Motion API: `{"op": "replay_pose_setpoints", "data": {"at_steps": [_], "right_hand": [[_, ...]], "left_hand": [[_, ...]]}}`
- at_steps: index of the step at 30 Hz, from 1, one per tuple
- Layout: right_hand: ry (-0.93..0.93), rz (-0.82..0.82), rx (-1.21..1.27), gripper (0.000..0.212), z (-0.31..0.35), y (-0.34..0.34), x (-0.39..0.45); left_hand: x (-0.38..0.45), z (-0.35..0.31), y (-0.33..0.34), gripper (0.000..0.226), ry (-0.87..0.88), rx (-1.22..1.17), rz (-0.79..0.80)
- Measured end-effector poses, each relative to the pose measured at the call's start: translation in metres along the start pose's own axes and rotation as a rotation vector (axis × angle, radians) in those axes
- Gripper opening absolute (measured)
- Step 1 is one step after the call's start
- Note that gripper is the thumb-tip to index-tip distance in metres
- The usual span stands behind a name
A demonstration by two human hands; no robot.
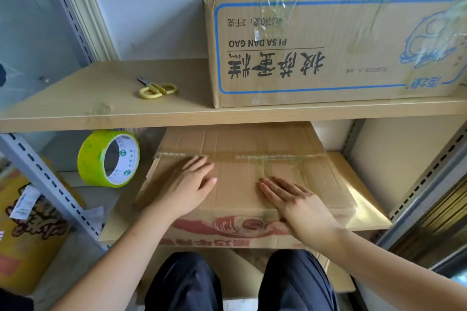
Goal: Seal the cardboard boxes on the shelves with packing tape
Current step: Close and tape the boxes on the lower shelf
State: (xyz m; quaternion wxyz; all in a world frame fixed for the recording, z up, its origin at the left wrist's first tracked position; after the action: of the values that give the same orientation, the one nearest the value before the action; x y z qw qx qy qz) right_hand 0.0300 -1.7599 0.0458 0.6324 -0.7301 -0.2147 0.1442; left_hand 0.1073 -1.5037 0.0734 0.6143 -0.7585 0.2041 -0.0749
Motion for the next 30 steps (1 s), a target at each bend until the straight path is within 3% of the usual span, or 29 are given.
{"op": "replay_pose_setpoints", "data": {"at_steps": [4, 6, 9, 11, 13, 15, 17, 18, 20, 22, 24, 25, 27, 30], "right_hand": [[-0.090, 0.000, 0.024, 0.085, -0.003, -0.026, -0.056], [-0.086, 0.054, 0.018, 0.086, 0.006, -0.038, -0.067], [0.029, 0.270, 0.070, 0.107, 0.025, -0.027, -0.066], [0.040, 0.235, 0.015, 0.115, 0.021, -0.012, -0.061], [0.051, 0.269, 0.019, 0.109, -0.002, -0.006, -0.060], [0.143, 0.291, 0.024, 0.097, -0.036, -0.017, -0.069], [0.392, 0.307, 0.051, 0.089, -0.064, -0.025, -0.083], [0.582, 0.229, 0.208, 0.087, -0.077, -0.023, -0.091], [1.014, -0.049, 0.777, 0.070, -0.094, -0.008, -0.104], [1.299, -0.250, 1.402, 0.033, -0.096, 0.010, -0.107], [1.357, -0.311, 1.804, 0.032, -0.095, 0.015, -0.099], [1.307, -0.269, 1.865, 0.043, -0.094, 0.009, -0.094], [1.235, -0.146, 1.738, 0.055, -0.095, 0.003, -0.084], [1.261, -0.077, 1.523, 0.053, -0.096, 0.007, -0.081]], "left_hand": [[0.000, 0.012, -0.003, 0.074, -0.172, 0.079, 0.025], [0.014, -0.001, -0.009, 0.075, -0.104, 0.120, -0.013], [0.052, -0.034, -0.019, 0.076, 0.034, 0.158, -0.021], [0.080, -0.045, -0.022, 0.084, 0.013, 0.168, 0.032], [0.095, -0.039, -0.026, 0.094, -0.091, 0.190, 0.083], [0.096, -0.026, -0.032, 0.104, -0.186, 0.222, 0.087], [0.088, -0.016, -0.031, 0.112, -0.251, 0.114, 0.172], [0.084, -0.014, -0.027, 0.117, -0.281, -0.023, 0.283], [0.076, -0.021, -0.015, 0.118, -0.306, -0.288, 0.479], [0.077, -0.034, -0.009, 0.112, -0.280, -0.470, 0.447], [0.085, -0.041, -0.006, 0.109, -0.261, -0.578, 0.367], [0.088, -0.043, -0.006, 0.109, -0.262, -0.595, 0.356], [0.095, -0.044, -0.004, 0.111, -0.273, -0.609, 0.371], [0.105, -0.041, 0.002, 0.114, -0.285, -0.622, 0.387]]}}
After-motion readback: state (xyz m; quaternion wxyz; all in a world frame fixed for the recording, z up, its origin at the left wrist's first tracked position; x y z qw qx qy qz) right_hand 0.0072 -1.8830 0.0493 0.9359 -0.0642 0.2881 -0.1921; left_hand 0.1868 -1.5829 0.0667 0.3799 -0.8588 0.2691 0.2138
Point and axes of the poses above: each hand's wrist, its own x-axis towards the middle knuckle, its own y-axis out of the palm, z = x × y, the point moved 3 cm from there along x, towards the middle knuckle, and after that the axes turned 10 degrees about z, right-handed, at the moved point
